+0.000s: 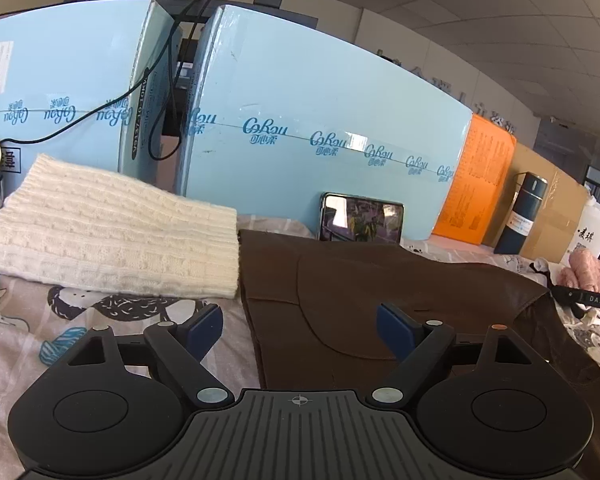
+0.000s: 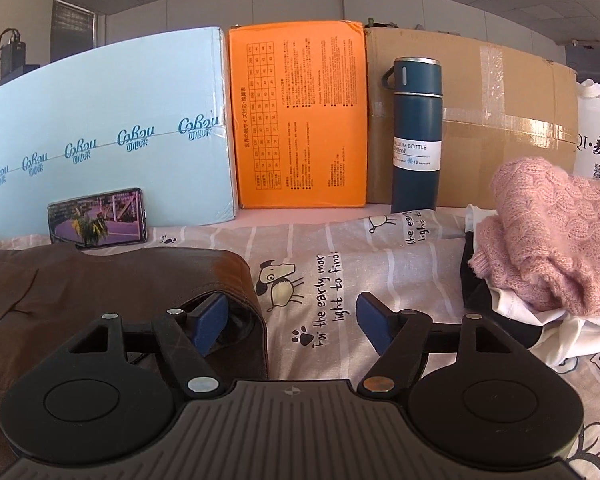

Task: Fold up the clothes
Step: 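Open both grippers and release the spread jacket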

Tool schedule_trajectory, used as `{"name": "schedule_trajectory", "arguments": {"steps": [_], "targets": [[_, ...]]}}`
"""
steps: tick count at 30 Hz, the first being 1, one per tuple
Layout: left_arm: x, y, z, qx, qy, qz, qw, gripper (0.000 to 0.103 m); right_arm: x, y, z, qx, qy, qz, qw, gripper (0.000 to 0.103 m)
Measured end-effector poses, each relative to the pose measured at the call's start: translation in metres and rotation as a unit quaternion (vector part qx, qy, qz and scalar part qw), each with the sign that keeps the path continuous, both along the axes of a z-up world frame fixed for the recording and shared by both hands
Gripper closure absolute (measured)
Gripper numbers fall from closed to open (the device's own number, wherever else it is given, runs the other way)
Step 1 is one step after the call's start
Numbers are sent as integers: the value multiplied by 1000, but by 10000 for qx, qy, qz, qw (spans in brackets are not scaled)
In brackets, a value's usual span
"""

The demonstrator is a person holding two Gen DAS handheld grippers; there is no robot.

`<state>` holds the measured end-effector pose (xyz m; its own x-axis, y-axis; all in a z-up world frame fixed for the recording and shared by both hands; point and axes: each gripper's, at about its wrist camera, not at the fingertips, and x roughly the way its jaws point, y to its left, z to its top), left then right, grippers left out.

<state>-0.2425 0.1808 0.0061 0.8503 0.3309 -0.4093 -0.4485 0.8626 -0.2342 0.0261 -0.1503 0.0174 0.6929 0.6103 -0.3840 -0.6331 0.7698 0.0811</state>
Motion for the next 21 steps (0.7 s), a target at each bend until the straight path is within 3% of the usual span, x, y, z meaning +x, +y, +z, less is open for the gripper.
{"name": "schedule_trajectory", "arguments": {"steps": [6, 11, 18, 21], "targets": [[-18, -12, 0, 27, -102, -120, 9999, 12, -4, -47, 10, 727, 177, -443, 9962, 31], [-28, -26, -3, 155, -118, -560, 9982, 10, -8, -92, 14, 1076, 111, -742, 9914, 28], [-28, -46, -13, 408, 127, -1231, 9915, 6, -11, -149, 25, 1254, -354, -645, 9894, 22], [-24, -49, -19, 427, 326, -1330, 9897, 5, -19, -159, 35, 1243, -489, -291, 9906, 22]]}}
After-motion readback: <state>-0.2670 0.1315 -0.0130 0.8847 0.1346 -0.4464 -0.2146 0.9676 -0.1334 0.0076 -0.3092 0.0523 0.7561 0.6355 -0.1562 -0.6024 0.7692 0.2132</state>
